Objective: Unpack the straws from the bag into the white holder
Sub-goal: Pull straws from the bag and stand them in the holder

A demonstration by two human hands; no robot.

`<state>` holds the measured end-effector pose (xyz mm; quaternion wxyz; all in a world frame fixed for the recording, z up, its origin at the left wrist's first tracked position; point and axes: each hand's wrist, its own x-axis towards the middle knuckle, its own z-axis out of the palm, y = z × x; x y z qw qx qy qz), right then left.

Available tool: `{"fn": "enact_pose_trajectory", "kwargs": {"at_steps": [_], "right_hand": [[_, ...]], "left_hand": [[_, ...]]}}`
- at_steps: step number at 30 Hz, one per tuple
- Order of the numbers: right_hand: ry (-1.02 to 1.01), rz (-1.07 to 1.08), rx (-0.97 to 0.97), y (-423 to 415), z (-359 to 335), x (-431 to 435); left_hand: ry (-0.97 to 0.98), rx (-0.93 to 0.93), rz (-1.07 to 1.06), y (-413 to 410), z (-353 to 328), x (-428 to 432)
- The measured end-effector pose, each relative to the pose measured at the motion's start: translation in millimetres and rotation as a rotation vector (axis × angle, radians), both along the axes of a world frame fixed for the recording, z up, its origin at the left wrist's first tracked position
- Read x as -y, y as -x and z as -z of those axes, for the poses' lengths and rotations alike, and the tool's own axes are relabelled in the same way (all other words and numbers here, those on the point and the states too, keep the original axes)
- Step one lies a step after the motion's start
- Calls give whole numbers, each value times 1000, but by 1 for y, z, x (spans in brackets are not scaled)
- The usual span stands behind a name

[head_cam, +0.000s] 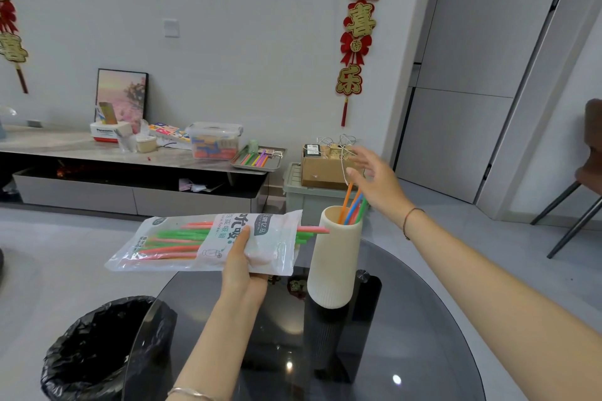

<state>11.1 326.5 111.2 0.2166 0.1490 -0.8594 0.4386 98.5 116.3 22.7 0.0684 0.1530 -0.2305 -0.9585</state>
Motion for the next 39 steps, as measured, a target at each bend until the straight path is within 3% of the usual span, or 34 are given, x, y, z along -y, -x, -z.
{"fn": "enact_pose_trajectory", "kwargs": {"at_steps": [4, 6, 10, 14, 20, 30, 35, 39], "right_hand": [[-317, 9, 127, -9, 10, 5], [-342, 65, 48, -18, 10, 8], [144, 28, -179, -52, 16, 28], [549, 0, -29, -84, 47, 63], [569, 22, 102, -95, 79, 93], [609, 41, 29, -89, 89, 82], [819, 92, 69, -86, 75, 62], [1045, 9, 252, -89, 74, 68]], "left_hand": [[-1, -7, 1, -2, -1, 1], [5, -6, -1, -3, 0, 2], [31, -18, -7, -5, -2, 4], [44, -18, -24, -8, -6, 3], [101, -1, -90, -13, -9, 1], [135, 93, -86, -18, -8, -14], [68, 70, -102, -17, -15, 2], [31, 89, -73, -20, -13, 0]]}}
